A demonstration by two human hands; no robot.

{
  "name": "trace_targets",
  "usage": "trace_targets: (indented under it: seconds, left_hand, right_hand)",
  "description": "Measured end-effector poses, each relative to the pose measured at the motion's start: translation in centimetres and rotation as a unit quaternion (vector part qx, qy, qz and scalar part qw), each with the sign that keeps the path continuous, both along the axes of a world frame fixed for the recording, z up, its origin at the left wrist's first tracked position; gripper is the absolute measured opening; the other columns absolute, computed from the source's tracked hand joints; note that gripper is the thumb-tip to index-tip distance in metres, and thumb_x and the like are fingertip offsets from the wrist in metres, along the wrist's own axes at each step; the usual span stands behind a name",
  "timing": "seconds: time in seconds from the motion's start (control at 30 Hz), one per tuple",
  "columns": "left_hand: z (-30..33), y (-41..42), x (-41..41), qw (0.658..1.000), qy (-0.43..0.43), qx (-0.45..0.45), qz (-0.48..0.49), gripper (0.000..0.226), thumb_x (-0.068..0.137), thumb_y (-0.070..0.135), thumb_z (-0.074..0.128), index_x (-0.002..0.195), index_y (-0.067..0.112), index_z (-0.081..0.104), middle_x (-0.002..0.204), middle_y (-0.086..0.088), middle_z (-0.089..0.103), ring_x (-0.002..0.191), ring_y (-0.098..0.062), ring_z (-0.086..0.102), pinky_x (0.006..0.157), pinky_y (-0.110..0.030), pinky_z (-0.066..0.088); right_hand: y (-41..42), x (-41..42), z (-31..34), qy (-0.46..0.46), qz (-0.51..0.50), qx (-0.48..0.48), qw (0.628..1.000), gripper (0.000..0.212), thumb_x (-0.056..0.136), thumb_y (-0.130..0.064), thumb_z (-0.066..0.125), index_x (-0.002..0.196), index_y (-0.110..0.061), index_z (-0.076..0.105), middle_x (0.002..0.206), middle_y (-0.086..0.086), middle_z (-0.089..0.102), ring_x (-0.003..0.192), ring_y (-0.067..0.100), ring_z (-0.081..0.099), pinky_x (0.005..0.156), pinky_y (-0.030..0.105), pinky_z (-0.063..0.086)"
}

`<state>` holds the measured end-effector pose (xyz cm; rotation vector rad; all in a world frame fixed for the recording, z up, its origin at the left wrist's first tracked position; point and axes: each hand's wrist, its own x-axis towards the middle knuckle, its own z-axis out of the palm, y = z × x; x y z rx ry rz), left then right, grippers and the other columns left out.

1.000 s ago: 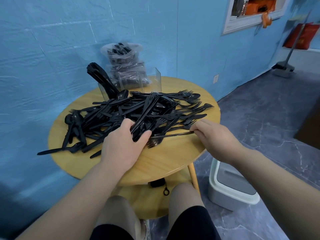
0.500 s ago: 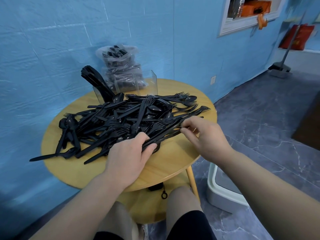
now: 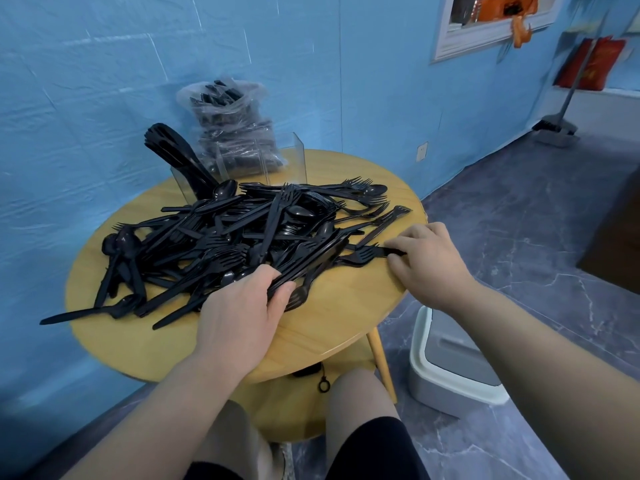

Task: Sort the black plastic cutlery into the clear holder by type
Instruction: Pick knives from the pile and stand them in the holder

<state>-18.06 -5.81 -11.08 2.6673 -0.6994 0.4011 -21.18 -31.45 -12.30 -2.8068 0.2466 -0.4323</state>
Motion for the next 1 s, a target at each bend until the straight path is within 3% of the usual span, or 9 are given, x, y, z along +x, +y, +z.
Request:
trace_targets:
  seconds: [0.27, 0.47, 0.73, 0.9, 1.0]
  left_hand:
    - [0.1, 0.0, 0.0, 1.0, 0.016, -0.007, 0.012, 0.034, 0.096, 0.045, 0.036, 0.107, 0.021, 0.058, 0.07, 0.013, 0.055, 0.065, -0.011, 0.056, 0.061, -0.031, 0.047]
    - [0.0, 0.1, 0.0, 0.999, 0.016, -0.017, 0.03, 0.032, 0.096, 0.044, 0.037, 0.105, 0.021, 0.058, 0.067, 0.013, 0.052, 0.064, -0.012, 0.055, 0.059, -0.031, 0.046]
    - [0.1, 0.2, 0.2, 0.998, 0.014, -0.04, 0.043, 0.031, 0.099, 0.039, 0.038, 0.111, 0.019, 0.058, 0.071, 0.013, 0.053, 0.064, -0.01, 0.049, 0.058, -0.027, 0.035]
    - [0.9, 0.4, 0.2, 0.997, 0.024, -0.063, 0.048, 0.031, 0.1, 0.037, 0.034, 0.112, 0.019, 0.057, 0.068, 0.012, 0.052, 0.063, -0.012, 0.051, 0.059, -0.03, 0.036]
    - [2.1, 0.7, 0.8, 0.996, 0.003, -0.075, 0.044, 0.031, 0.1, 0.036, 0.032, 0.108, 0.019, 0.056, 0.064, 0.011, 0.052, 0.059, -0.01, 0.053, 0.059, -0.031, 0.039]
  right_hand:
    - [0.8, 0.7, 1.2, 0.009, -0.019, 0.02, 1.0, 0.015, 0.094, -0.023, 0.049, 0.098, -0.019, 0.063, 0.098, -0.002, 0.059, 0.096, 0.019, 0.038, 0.08, 0.032, 0.038]
    - [1.7, 0.5, 1.9, -0.091, 0.004, 0.04, 0.995, 0.014, 0.091, -0.014, 0.055, 0.1, -0.014, 0.066, 0.097, 0.001, 0.065, 0.088, 0.021, 0.059, 0.074, 0.035, 0.05]
    - [0.4, -1.0, 3.3, -0.273, -0.045, 0.111, 0.954, 0.02, 0.093, -0.002, 0.049, 0.101, -0.007, 0.066, 0.095, 0.001, 0.057, 0.081, 0.009, 0.048, 0.069, 0.017, 0.031]
    - [0.4, -2.0, 4.8, -0.319, -0.039, 0.151, 0.935, 0.022, 0.09, 0.003, 0.045, 0.097, -0.005, 0.064, 0.094, 0.001, 0.055, 0.083, 0.001, 0.045, 0.071, 0.011, 0.033]
    - [1.5, -2.3, 6.0, -0.308, -0.033, 0.22, 0.925, 0.026, 0.09, 0.002, 0.043, 0.092, -0.015, 0.062, 0.086, -0.005, 0.057, 0.082, 0.011, 0.052, 0.073, 0.013, 0.04]
